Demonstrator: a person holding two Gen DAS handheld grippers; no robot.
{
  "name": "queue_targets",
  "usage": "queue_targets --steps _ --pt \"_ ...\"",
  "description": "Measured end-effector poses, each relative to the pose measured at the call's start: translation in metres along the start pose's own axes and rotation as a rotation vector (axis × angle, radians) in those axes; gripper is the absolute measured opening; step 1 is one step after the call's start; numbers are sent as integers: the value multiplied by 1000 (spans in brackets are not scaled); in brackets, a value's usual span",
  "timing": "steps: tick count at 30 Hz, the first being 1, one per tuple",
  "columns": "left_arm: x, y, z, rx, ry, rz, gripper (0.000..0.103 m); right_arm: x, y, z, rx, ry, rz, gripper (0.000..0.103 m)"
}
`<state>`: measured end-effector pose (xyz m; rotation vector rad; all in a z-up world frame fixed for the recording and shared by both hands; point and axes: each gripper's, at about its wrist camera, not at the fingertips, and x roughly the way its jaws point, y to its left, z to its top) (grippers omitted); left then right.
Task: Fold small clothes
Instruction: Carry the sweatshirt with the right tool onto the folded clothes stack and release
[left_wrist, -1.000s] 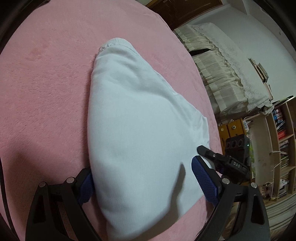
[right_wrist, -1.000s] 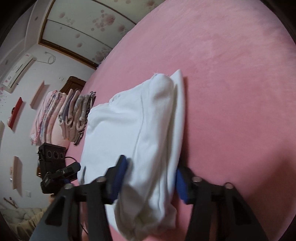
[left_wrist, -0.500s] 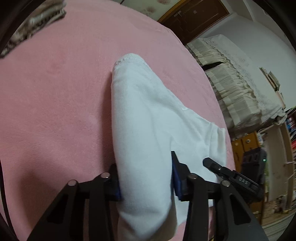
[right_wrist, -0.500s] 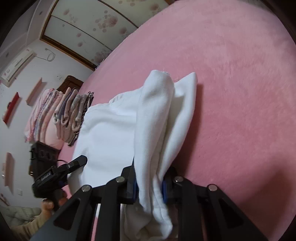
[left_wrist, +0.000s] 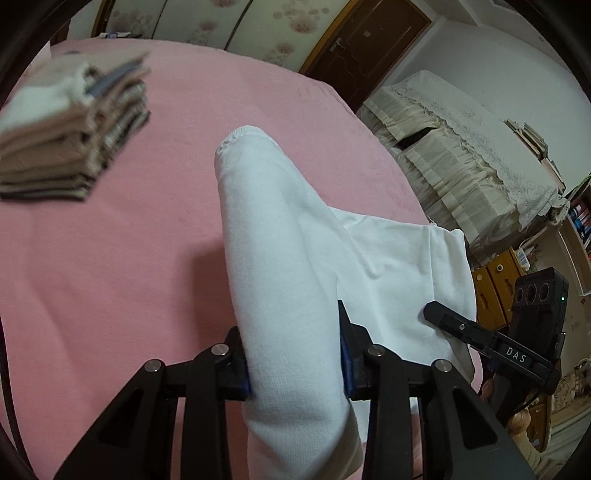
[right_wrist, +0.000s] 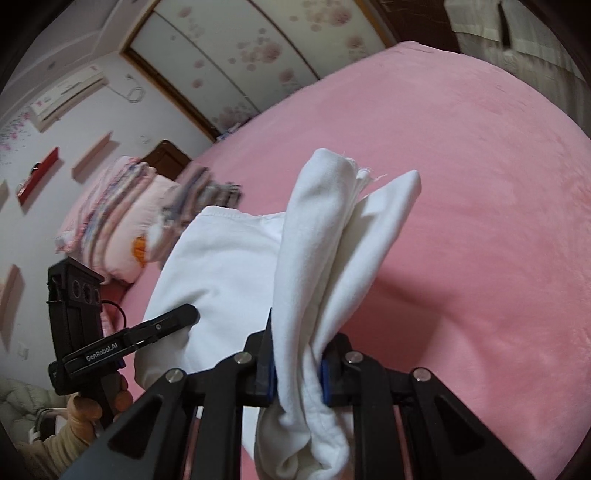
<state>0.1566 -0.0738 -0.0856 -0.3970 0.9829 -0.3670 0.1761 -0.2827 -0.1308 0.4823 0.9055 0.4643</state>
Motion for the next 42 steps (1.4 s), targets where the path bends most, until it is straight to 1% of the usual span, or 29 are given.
queue_targets --steps 3,5,7,10,11,12,15,16,18,21,22,23,24,26,27,28,29,30,31,32,33,34,35,36,39,42 --pt "-46 19 23 17 -35 30 33 7 40 15 -22 -10 61 16" --pt "-80 34 49 38 -71 67 33 17 73 34 -46 -19 107 16" --pt "-109 51 78 52 -112 103 33 32 107 57 -71 -25 148 16" --pt "-139 75 122 80 -159 153 33 60 158 96 -112 -41 194 16" --pt "-152 89 146 83 -184 171 33 72 176 111 -123 -51 207 16" --pt "-158 97 159 89 -193 183 33 86 193 127 -136 -57 220 16" --pt "-177 131 212 100 -256 240 33 126 237 165 -159 -80 237 16" --pt "-180 145 233 104 -275 256 33 141 252 177 -177 -98 227 16" --pt "-178 165 259 106 -291 279 34 175 273 199 -165 -118 231 16" --pt "-160 213 295 35 -294 287 34 221 292 217 -152 -129 213 16" --pt "-156 230 297 19 -291 287 35 238 293 221 -130 -118 218 16" --pt "-143 251 304 -16 -280 289 35 255 293 225 -123 -110 205 16" --pt "-133 264 301 -34 -268 289 35 269 291 226 -113 -104 192 16" --pt "-98 295 297 -75 -224 312 37 303 280 226 -79 -56 174 16" --pt "-81 307 289 -92 -204 321 38 316 273 224 -65 -35 154 17" --pt "-69 315 280 -108 -185 334 40 330 265 220 -56 -10 137 17" --pt "-50 329 272 -134 -156 364 48 344 254 212 -54 19 100 17" --pt "-41 336 264 -146 -169 384 54 356 244 205 -48 40 59 18" --pt "-38 345 255 -172 -232 375 67 361 236 199 -43 42 36 21" --pt "-38 351 251 -193 -265 361 81 364 227 193 -37 34 42 23" --pt "-38 358 246 -219 -287 358 88 362 222 189 -39 17 46 30" --pt "-37 363 244 -226 -298 351 93 360 219 187 -50 -1 24 47" --pt "-38 365 242 -220 -304 348 95 359 218 185 -72 -11 -5 54" --pt "-38 367 242 -209 -311 354 96 358 220 183 -97 -16 -17 60" --pt "-44 362 243 -168 -337 388 98 354 229 181 -203 -36 -55 62" --pt "-59 345 241 -153 -381 458 98 341 239 183 -262 -79 -116 62"
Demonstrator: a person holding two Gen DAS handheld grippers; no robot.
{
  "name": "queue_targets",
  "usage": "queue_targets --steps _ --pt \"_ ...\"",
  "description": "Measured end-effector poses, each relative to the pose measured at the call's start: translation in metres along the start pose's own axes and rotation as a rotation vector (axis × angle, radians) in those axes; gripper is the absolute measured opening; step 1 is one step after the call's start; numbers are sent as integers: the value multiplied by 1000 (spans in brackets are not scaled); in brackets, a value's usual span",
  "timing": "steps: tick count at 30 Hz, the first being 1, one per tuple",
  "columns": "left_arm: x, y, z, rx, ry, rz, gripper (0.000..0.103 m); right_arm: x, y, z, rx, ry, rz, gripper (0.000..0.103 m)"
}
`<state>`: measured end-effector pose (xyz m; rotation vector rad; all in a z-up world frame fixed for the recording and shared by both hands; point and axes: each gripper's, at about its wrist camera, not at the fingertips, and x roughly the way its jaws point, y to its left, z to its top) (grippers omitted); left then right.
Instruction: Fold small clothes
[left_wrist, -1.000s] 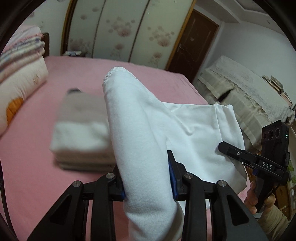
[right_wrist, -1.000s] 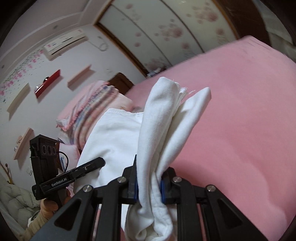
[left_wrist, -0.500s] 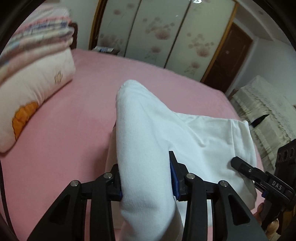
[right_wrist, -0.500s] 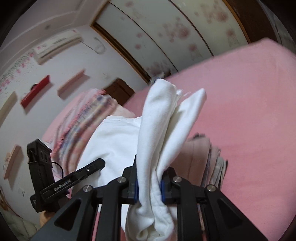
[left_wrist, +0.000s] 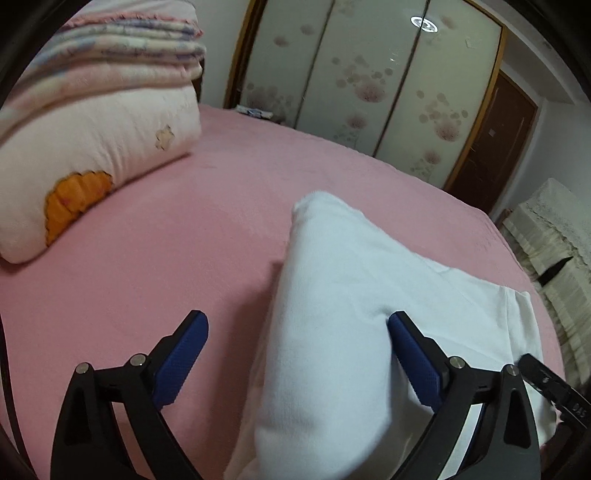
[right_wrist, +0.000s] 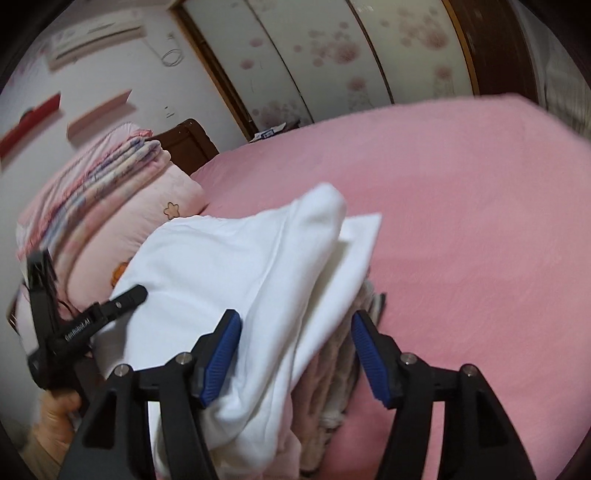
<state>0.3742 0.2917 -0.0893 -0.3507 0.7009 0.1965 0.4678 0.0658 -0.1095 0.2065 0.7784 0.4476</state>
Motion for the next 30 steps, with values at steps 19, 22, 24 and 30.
queue_targets --steps 19,22,24,30 --pt "-193 -82 -38 69 -20 77 102 -159 -5 -12 -36 3 -116 64" --pt "-230 -110 -59 88 1 45 102 -198 -3 -24 -45 4 -130 64" --pt "-256 -127 -73 102 5 26 102 -223 -1 -31 -48 7 -134 64" --pt "-323 -169 -111 138 29 -37 102 -293 6 -58 -72 0 -134 64"
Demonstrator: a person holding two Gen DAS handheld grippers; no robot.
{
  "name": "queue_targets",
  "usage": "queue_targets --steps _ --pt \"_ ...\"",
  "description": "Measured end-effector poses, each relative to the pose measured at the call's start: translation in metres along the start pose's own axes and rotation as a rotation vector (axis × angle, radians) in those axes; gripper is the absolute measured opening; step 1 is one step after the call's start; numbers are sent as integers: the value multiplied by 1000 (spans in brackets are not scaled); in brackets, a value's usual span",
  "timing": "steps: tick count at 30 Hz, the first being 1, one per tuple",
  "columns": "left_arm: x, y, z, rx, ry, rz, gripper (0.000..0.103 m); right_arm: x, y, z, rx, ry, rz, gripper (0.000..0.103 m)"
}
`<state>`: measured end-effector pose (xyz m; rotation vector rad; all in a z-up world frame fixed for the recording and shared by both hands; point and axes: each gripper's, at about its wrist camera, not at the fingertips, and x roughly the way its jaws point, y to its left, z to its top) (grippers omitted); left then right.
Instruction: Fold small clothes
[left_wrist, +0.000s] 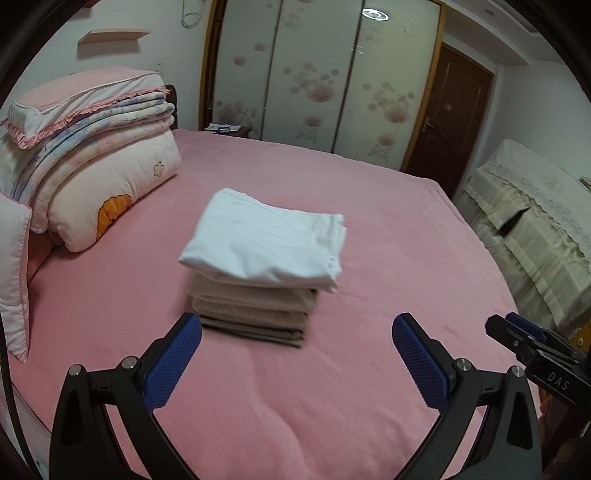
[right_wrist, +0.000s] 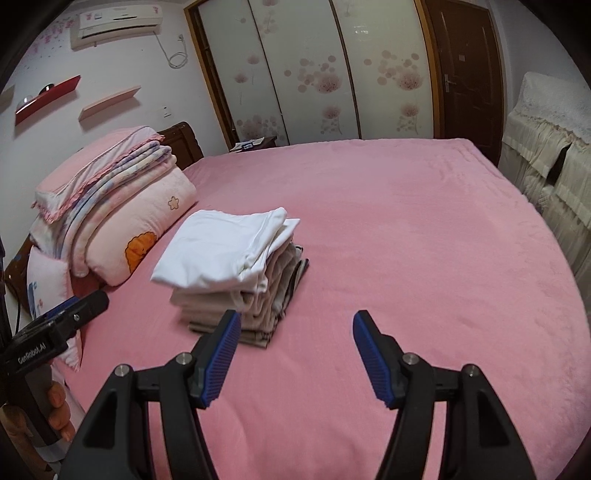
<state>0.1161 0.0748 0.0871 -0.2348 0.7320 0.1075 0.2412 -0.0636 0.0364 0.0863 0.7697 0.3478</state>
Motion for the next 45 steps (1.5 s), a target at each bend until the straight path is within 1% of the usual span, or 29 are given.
queue_targets --steps 2,7,13,16,17,20,24,25,27,33,36,37,40,45 --pt "-21 -12 -10 1 1 -26 102 -23 0 -9 -13 -10 3 64" --pt "-68 -41 -37 25 -16 -50 102 -71 -3 -30 -36 -23 7 64" --pt "-109 -65 -75 49 -59 -71 102 -108 -16 -59 -46 -15 -5 64" --pt "-126 -75 -96 36 -75 -54 103 -123 -24 -75 -38 -9 -25 64" --pt "-130 -77 -101 28 -76 -60 103 -128 -26 -81 -35 -7 -24 64" --pt "-140 -84 -116 18 -69 -45 103 -140 -35 -96 -21 -8 -35 64" --pt "-148 -93 -135 -5 -55 -61 102 -153 -46 -116 8 -15 -50 64" --pt "-148 -94 -138 -5 -53 -64 102 -157 -48 -120 15 -20 -54 66" --pt "-148 -102 -148 0 -36 -64 103 -163 -53 -130 30 -22 -63 70" --pt "-143 -120 -177 15 1 -68 103 -180 -73 -160 97 -38 -76 70" --pt "-136 -128 -191 6 39 -61 102 -184 -82 -172 142 -26 -52 71" --pt "-133 -131 -196 9 60 -70 102 -185 -85 -176 149 -19 -51 71" --pt "-128 -143 -204 45 89 -79 102 -188 -87 -185 137 -7 -81 71" --pt "-134 -163 -214 85 65 -54 103 -194 -91 -198 131 -2 -111 71"
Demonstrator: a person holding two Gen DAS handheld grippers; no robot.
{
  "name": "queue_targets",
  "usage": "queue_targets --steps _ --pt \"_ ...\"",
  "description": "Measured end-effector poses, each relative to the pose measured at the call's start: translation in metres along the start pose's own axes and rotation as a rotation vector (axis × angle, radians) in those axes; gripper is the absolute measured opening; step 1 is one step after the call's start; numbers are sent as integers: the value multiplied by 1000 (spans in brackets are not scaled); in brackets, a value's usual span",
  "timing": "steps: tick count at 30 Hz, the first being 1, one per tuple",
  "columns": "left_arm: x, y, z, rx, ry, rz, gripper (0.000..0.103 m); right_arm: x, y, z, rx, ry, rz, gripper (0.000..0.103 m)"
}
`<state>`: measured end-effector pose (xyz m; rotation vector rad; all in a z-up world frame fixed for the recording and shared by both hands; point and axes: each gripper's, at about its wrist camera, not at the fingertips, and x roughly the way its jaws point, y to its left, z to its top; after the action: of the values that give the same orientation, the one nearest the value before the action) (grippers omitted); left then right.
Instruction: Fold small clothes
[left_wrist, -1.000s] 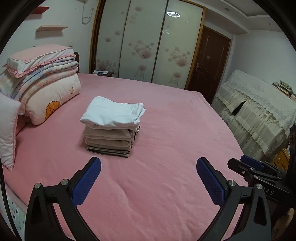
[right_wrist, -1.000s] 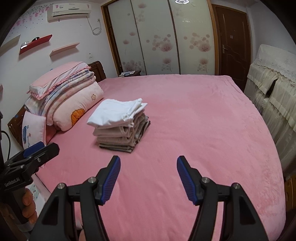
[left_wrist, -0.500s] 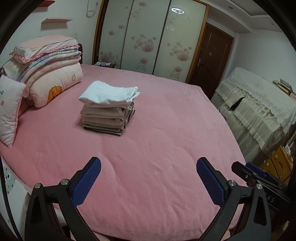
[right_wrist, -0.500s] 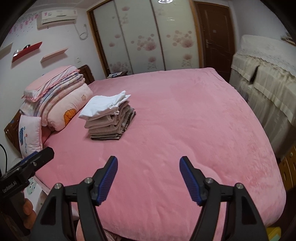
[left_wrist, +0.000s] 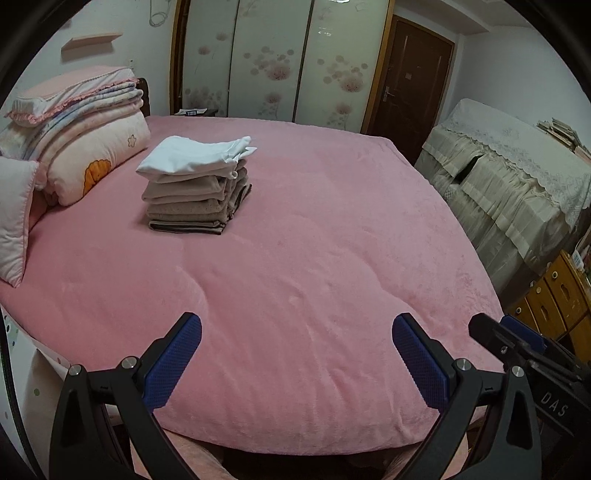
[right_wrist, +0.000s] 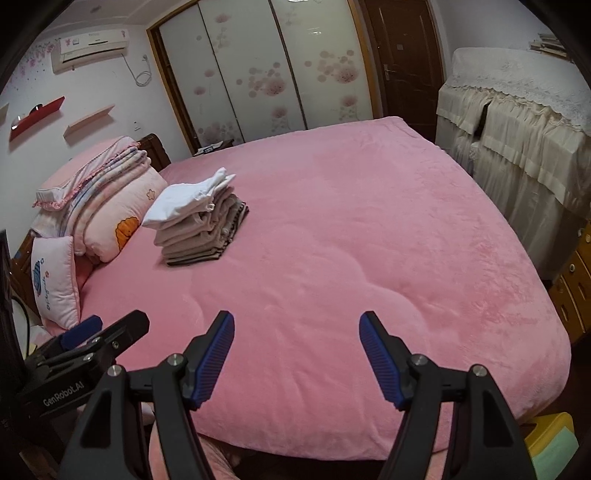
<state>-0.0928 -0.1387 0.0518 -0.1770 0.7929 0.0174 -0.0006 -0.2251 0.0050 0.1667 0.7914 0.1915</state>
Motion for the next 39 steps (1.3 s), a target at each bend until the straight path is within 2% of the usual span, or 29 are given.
queue_targets --steps 15,24,39 --pt "8 -35 -6 65 16 21 103 0 -17 -8 2 -8 -81 71" --pt "8 -39 -6 79 6 35 102 -2 -17 -4 -20 -36 -125 71" --pt "11 -37 -5 63 21 41 102 1 -13 -6 -36 -32 -147 71"
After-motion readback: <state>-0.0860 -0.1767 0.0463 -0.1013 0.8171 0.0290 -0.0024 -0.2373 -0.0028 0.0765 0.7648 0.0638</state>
